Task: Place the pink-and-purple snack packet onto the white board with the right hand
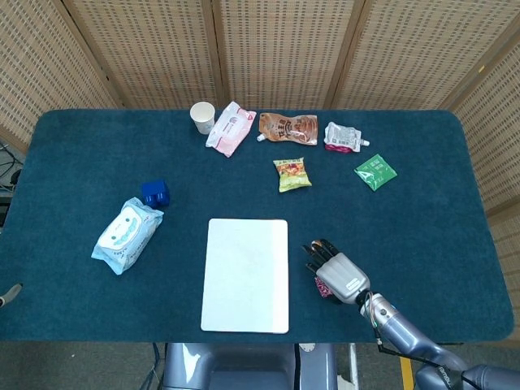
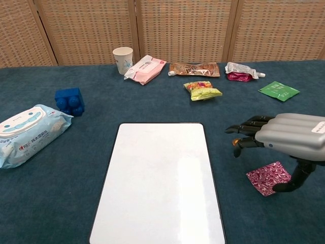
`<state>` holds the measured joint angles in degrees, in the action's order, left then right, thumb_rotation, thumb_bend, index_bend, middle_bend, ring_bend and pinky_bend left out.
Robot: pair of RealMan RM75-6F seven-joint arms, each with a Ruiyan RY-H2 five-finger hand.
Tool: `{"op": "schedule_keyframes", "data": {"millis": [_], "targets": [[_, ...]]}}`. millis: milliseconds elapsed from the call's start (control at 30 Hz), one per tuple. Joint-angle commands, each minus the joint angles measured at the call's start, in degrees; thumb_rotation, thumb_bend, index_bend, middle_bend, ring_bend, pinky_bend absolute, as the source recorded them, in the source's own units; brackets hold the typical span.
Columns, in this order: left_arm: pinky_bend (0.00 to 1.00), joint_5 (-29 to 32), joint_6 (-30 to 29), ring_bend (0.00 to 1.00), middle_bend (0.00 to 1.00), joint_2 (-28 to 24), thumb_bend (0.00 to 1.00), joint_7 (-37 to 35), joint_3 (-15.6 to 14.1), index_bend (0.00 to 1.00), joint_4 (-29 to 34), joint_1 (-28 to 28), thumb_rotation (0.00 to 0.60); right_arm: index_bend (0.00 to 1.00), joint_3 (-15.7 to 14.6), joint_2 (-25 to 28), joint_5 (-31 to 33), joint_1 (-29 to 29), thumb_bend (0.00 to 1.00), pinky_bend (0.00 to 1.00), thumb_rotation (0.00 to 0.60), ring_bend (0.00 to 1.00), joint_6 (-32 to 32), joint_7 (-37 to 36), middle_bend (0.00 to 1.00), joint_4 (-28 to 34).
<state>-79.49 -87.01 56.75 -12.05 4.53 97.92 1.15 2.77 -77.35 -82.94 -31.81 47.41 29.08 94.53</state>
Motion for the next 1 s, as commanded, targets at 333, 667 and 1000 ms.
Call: {"op": "schedule_keyframes", "data": {"millis": [333,667,1000], "targets": [[0.00,-0.09,0.09,0.00,0.00,0.12,0.00,0.30,-0.07,0.00,-0.02,-0.04,0.583,0.31,-1.62,-0.81,0.20,0.16,0.26,0.00,0.600,0.00,1.70,-0.80,0.00,-3.38],[0.00,-0.10,0.02,0.00,0.00,0.28,0.00,0.74,-0.10,0.00,-0.03,-0.01,0.584,0.31,-2.81,-2.24,-0.16,-0.35,0.26,0.00,0.600,0.00,2.03,-1.95,0.00,-6.62],[0.00,-0.09,0.13,0.00,0.00,0.38,0.00,0.76,-0.11,0.00,-0.23,-0.05,0.582,0.31,-3.81,-3.09,-0.20,-0.42,0.26,0.00,0.600,0.00,2.78,-0.61,0.00,-8.05]]}}
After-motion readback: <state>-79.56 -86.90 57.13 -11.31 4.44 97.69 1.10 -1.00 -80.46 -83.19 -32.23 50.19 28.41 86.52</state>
